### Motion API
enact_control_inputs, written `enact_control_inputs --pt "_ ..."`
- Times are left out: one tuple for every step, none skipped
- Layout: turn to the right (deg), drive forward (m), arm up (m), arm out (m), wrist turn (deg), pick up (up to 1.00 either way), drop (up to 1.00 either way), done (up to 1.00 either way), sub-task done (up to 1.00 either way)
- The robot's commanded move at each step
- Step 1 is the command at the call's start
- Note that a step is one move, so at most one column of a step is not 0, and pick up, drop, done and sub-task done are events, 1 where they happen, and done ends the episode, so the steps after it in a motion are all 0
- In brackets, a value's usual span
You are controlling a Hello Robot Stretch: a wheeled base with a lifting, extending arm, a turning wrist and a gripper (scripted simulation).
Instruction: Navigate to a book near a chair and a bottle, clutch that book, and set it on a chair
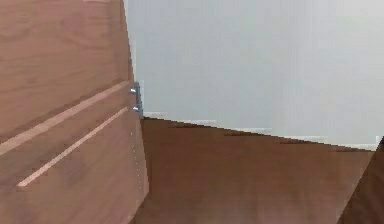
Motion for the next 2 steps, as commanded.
enact_control_inputs --pt "0.0 0.6 0.0 0.0 0.0 0.0 0.0 0.0 0.0" --pt "45.0 0.0 0.0 0.0 0.0 0.0 0.0 0.0 0.0"
